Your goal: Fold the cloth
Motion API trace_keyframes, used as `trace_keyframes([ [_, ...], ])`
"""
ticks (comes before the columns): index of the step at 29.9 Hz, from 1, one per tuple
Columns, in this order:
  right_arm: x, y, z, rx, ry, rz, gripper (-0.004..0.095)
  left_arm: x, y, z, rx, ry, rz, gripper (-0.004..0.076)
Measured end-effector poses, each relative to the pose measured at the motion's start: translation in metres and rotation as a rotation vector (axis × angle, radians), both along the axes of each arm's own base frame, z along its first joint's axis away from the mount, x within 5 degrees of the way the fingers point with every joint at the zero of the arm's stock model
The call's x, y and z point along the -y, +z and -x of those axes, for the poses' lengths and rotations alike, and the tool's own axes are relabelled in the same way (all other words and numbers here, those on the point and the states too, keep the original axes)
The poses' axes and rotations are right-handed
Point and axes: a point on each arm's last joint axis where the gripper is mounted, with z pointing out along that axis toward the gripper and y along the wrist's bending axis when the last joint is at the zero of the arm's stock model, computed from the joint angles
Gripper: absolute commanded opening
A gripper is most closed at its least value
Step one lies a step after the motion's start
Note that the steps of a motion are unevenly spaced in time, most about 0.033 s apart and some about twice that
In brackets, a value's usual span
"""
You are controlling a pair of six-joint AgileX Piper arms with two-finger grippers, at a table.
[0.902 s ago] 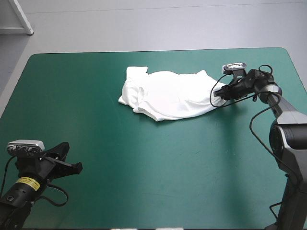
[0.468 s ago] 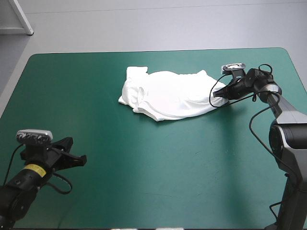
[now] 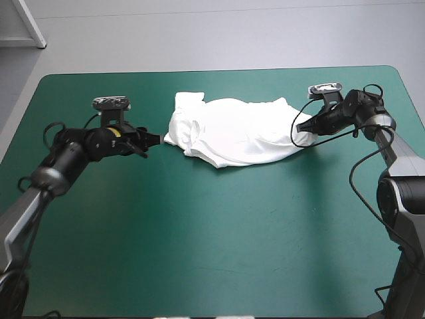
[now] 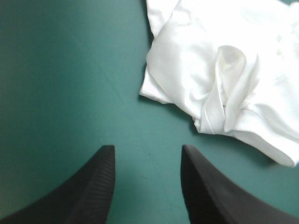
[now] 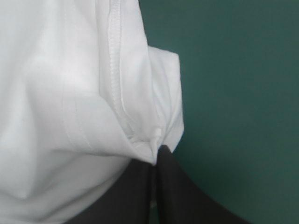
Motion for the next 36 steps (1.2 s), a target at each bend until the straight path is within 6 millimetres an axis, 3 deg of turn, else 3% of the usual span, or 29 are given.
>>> trace_keyframes([
  [4, 0.000, 0.000, 0.000, 0.000, -0.003, -0.005, -0.0004, 0.015, -0.048, -0.048, -0.190, -0.022, 0.033, 0.0357],
  [7, 0.000, 0.000, 0.000, -0.001, -0.003, -0.008, -0.0004, 0.023, -0.070, -0.076, -0.257, -0.057, 0.018, 0.0357],
  [10, 0.000, 0.000, 0.000, -0.003, -0.002, -0.008, -0.0004, 0.027, -0.077, -0.096, -0.263, -0.077, 0.008, 0.0357],
  [12, 0.000, 0.000, 0.000, -0.004, -0.001, -0.007, -0.0004, 0.029, -0.069, -0.105, -0.225, -0.088, 0.007, 0.0357],
  [17, 0.000, 0.000, 0.000, -0.004, 0.000, -0.006, -0.0004, 0.029, -0.045, -0.113, -0.139, -0.096, -0.017, 0.0357],
  [24, 0.000, 0.000, 0.000, -0.002, 0.000, -0.006, -0.0004, 0.026, -0.049, -0.111, -0.168, -0.109, -0.061, 0.0357],
  [27, 0.000, 0.000, 0.000, -0.001, 0.000, -0.006, -0.0004, 0.027, -0.056, -0.114, -0.182, -0.109, -0.067, 0.0357],
  [33, 0.000, 0.000, 0.000, 0.000, 0.002, 0.001, -0.0004, 0.029, -0.090, -0.120, -0.269, -0.113, -0.075, 0.0357],
  [36, 0.000, 0.000, 0.000, 0.000, 0.002, 0.002, -0.0004, 0.030, -0.090, -0.122, -0.264, -0.119, -0.064, 0.0346],
])
